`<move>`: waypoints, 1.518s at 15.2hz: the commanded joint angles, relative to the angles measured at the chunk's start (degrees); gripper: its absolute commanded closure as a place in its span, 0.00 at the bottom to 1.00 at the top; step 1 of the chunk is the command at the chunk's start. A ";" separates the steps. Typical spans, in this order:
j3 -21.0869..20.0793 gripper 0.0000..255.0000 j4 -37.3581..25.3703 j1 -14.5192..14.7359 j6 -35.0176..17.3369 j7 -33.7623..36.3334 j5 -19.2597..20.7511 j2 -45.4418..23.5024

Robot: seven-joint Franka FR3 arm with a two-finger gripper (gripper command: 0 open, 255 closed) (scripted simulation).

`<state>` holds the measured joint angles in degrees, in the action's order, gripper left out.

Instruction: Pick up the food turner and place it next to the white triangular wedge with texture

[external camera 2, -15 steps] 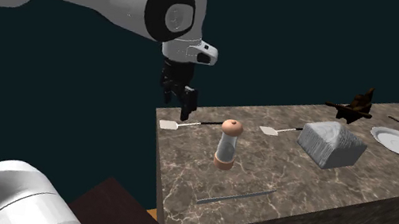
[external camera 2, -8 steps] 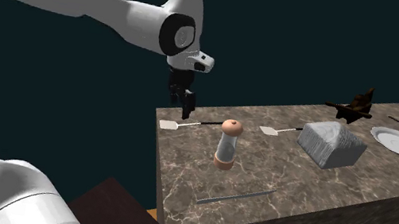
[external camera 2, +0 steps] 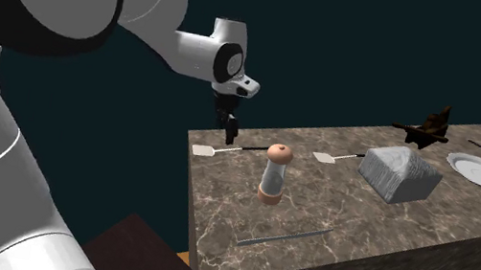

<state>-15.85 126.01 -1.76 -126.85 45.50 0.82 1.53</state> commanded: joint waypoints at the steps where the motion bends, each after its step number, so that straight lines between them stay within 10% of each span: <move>1: -0.56 0.00 -3.15 0.33 -1.62 4.57 2.43 -4.97; 7: 0.86 0.00 -15.02 2.80 -3.06 15.49 9.09 -19.20; 23: 1.73 0.00 -14.05 3.27 -7.65 16.57 10.69 -22.97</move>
<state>-14.12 111.96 1.50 -134.50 62.07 11.51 -21.44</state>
